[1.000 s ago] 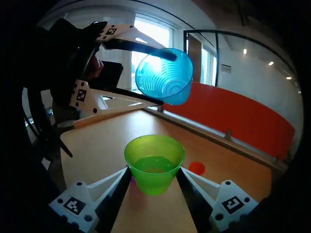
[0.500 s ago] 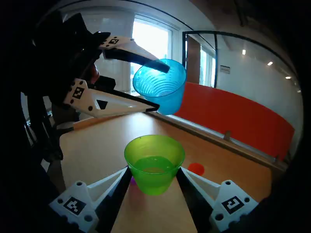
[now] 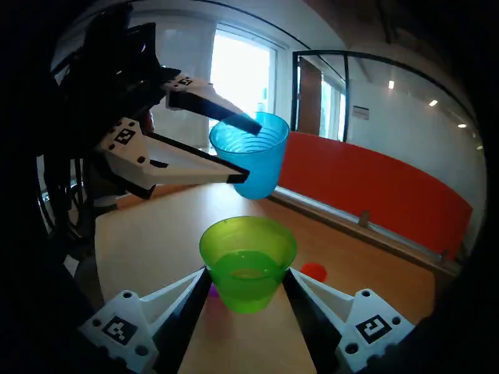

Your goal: Pour water

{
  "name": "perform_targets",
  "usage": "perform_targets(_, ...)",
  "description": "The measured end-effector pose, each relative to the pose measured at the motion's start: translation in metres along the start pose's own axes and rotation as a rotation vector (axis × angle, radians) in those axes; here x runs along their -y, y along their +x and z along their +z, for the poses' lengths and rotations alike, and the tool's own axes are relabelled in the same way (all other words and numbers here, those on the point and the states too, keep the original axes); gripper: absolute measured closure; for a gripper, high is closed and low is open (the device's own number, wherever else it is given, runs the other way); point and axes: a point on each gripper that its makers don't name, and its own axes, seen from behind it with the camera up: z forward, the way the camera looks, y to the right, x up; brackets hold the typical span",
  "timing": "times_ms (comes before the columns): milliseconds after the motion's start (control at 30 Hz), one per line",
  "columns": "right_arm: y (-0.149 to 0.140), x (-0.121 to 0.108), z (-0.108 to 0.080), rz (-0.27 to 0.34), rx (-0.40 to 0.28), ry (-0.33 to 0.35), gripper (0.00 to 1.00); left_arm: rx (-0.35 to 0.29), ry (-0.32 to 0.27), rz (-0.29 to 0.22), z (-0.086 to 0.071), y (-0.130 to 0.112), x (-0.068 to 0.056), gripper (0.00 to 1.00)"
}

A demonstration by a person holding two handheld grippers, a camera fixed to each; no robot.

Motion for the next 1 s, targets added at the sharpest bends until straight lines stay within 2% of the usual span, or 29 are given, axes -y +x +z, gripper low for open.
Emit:
perform_targets(300, 0.0, -0.001, 0.001, -0.001, -0.001, -0.008, 0.16, 0.045, -0.028, -0.159, -0.001, -0.013, 0.002, 0.16)
perform_targets(500, 0.0, -0.002, 0.0, 0.008, -0.008, -0.014, 0.17, 0.08, -0.022, -0.211, -0.002, -0.023, 0.002, 0.16)
perform_targets(600, 0.0, -0.002, 0.0, 0.007, -0.009, -0.016, 0.17, 0.097, -0.029, -0.25, -0.004, -0.028, -0.003, 0.16)
perform_targets(700, 0.0, -0.002, -0.001, 0.008, -0.011, -0.016, 0.17, 0.103, -0.029, -0.287, -0.005, -0.032, -0.006, 0.16)
perform_targets(1000, -0.001, -0.003, -0.002, 0.013, -0.013, -0.024, 0.17, 0.102, 0.004, -0.417, -0.012, -0.039, -0.003, 0.16)
